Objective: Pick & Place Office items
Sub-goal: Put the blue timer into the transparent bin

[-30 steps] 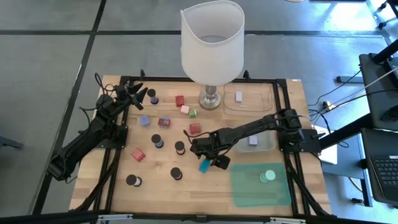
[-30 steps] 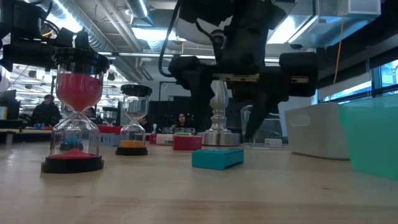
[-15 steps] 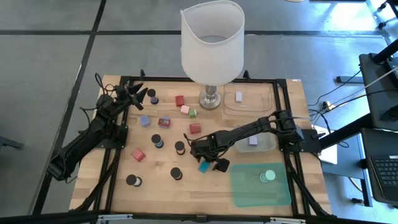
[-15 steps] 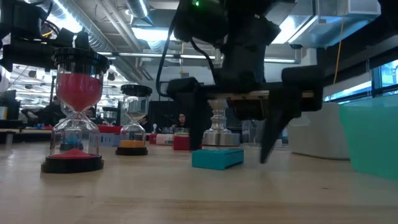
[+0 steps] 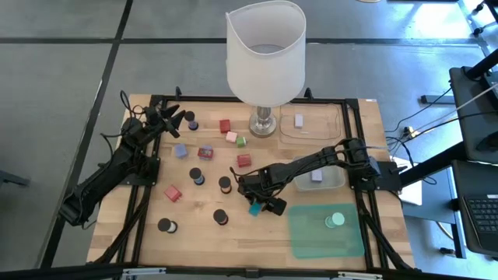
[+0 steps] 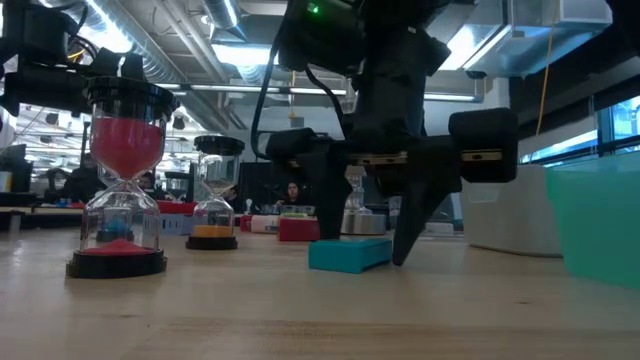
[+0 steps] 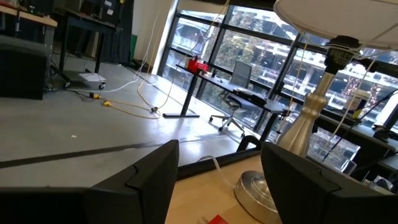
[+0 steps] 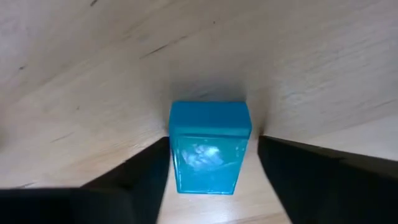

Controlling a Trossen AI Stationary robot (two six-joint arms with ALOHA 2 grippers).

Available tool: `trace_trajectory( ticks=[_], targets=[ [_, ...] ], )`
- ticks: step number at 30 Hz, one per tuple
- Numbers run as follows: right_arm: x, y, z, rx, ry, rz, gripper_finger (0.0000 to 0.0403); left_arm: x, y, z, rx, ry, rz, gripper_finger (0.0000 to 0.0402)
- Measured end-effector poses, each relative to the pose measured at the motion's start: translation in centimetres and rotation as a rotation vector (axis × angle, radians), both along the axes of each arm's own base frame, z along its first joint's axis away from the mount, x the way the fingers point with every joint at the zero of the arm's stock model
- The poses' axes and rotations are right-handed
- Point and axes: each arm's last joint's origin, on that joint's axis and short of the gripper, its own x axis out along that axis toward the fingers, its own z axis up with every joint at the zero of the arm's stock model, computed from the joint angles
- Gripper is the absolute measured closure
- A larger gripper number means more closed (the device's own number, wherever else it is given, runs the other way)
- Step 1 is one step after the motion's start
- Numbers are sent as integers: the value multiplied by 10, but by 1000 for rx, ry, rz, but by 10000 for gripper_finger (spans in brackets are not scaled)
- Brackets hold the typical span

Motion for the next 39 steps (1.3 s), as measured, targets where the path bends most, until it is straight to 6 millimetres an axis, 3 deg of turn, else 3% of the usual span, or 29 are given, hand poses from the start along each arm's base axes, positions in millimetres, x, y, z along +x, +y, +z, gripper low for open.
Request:
trace_trajectory(
  ticks=[5,11,20,24,29,39],
  targets=[
    [0,0,0,1,11,-17,250,0,0,0,-1,0,0,176],
    [0,-2,1,-2,1,-5,250,0,0,0,-1,0,0,176],
    [-1,-20,16,-42,-31,21,239,0,0,0,0,0,0,176],
    [-8,-29,33,-59,-18,2,246,0,0,0,-2,1,-1,175],
    [-25,-52,65,-220,0,-53,246,0,0,0,-1,1,0,175],
    [-86,-113,135,-536,135,-227,244,0,0,0,-1,1,0,175]
  ],
)
